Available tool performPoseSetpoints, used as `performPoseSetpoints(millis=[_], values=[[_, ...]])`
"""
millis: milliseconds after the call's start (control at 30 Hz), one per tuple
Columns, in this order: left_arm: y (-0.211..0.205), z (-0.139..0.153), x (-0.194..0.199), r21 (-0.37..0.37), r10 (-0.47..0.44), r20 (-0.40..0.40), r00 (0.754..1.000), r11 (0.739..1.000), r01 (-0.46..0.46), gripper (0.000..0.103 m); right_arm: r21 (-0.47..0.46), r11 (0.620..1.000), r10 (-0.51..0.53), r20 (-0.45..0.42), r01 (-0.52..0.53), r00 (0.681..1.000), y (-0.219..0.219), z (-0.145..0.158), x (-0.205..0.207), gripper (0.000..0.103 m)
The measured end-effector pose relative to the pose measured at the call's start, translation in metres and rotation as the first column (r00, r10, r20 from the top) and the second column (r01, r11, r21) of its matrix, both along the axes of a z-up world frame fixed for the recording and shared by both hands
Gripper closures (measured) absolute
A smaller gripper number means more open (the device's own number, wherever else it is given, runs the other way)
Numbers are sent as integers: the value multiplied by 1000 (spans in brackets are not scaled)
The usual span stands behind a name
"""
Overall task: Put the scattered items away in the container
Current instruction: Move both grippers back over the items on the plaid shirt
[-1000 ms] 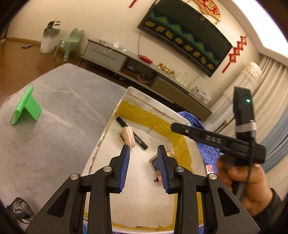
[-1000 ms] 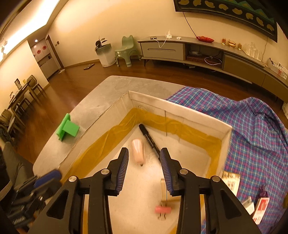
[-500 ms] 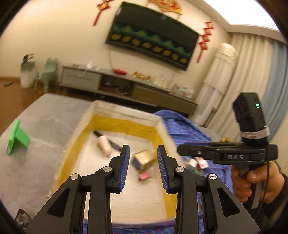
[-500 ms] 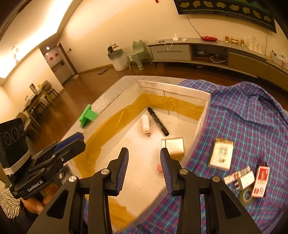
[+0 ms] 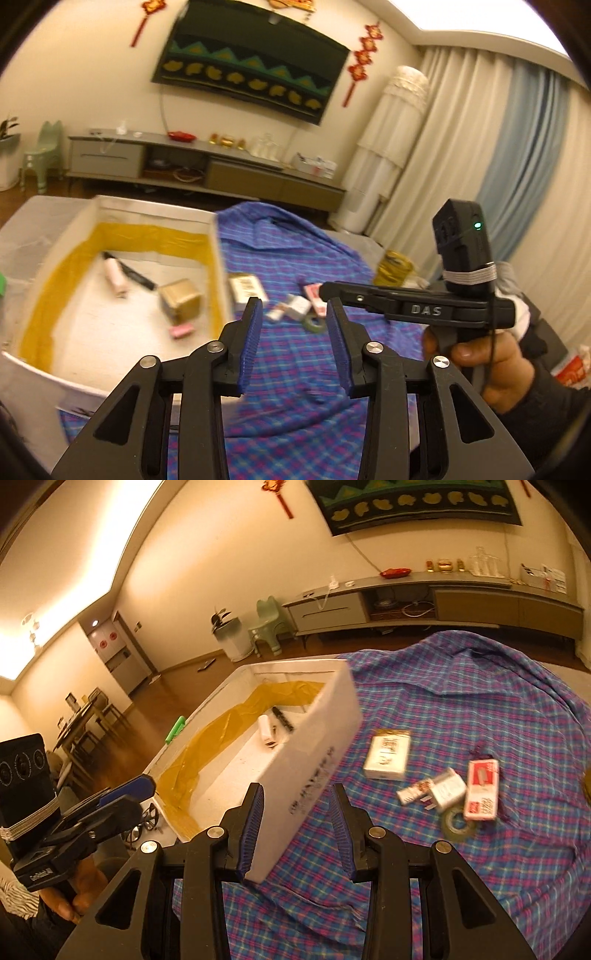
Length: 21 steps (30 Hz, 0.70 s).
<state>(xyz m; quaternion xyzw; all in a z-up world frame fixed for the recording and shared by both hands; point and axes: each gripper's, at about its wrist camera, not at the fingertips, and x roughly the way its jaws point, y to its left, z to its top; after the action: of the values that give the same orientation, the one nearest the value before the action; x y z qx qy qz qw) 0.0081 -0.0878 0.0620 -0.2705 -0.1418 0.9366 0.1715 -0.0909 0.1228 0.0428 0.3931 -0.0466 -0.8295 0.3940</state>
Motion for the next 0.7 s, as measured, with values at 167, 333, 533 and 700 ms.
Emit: performPoseSetpoints(millis=[167, 333, 533, 700], values=[[41, -4, -11, -16, -59, 43, 997, 998, 59, 59, -1, 998, -57, 34, 57, 998, 37, -18, -7, 64], [73, -11, -29, -51, -70, 96, 993, 996, 76, 54, 24, 995, -103, 67, 102, 992, 59, -43, -17, 63], [97, -33, -59, -73, -62, 175, 983, 994, 76, 53, 65, 989, -136, 75, 131, 988, 75, -59, -38, 56], [110, -53, -83, -92, -47, 231, 972, 993, 70, 53, 122, 982, -154, 63, 145, 986, 75, -69, -68, 53]])
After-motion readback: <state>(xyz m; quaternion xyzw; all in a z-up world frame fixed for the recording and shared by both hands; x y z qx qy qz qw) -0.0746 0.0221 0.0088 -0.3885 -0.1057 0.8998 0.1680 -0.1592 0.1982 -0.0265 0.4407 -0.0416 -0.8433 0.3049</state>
